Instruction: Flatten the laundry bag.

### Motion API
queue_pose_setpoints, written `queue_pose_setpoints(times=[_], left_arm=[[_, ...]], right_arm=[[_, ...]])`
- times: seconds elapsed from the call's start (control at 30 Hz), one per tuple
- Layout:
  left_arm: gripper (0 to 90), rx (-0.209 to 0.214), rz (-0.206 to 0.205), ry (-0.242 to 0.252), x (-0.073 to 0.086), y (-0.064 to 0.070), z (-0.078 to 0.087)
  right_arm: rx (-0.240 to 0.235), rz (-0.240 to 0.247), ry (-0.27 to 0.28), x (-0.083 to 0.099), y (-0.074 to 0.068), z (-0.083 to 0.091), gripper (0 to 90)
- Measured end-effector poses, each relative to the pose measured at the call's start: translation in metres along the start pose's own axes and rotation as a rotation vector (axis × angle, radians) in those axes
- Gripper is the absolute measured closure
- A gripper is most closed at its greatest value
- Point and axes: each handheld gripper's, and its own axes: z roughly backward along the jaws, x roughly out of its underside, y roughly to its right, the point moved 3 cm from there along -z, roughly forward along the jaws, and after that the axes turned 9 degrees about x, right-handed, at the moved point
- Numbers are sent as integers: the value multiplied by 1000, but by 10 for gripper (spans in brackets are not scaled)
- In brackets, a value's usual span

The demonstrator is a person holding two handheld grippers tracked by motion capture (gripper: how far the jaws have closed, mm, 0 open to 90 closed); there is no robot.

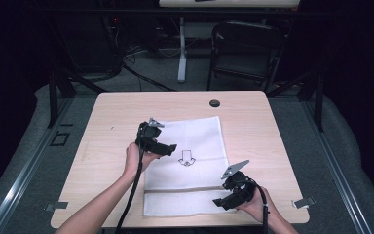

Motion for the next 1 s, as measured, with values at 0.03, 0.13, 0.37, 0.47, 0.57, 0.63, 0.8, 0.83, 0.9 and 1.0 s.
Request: queue_pose_setpoints(times=[0.03, 0.13, 0.37, 0.47, 0.57, 0.63, 0.8, 0.83, 0.9, 1.0], left_arm=[[43, 4, -5, 1, 4, 3, 2], [30, 39, -23, -23, 17, 15, 9], [180, 69, -36, -65, 45, 29, 16], [278, 75, -30, -109, 58, 29, 12], [420, 92, -15, -150, 69, 25, 6], [546, 110, -17, -178, 73, 23, 1], [701, 102, -15, -213, 75, 20, -11], [718, 98, -21, -228, 75, 19, -13], [747, 92, -26, -244, 75, 18, -17], [793, 78, -29, -237, 74, 15, -21]], right_arm=[[10, -6, 13, 0, 1, 0, 229], [34, -7, 21, 0, 7, 3, 218], [93, -44, 41, -2, 22, 6, 341], [142, -67, 44, -4, 28, 4, 486], [179, -71, 41, -8, 35, 0, 661], [186, -64, 30, -12, 39, -6, 749], [210, -40, -50, -12, 42, -27, 882], [207, -44, -58, -10, 42, -30, 900], [203, -63, -54, -9, 41, -30, 900], [192, -76, -49, -7, 40, -29, 900]])
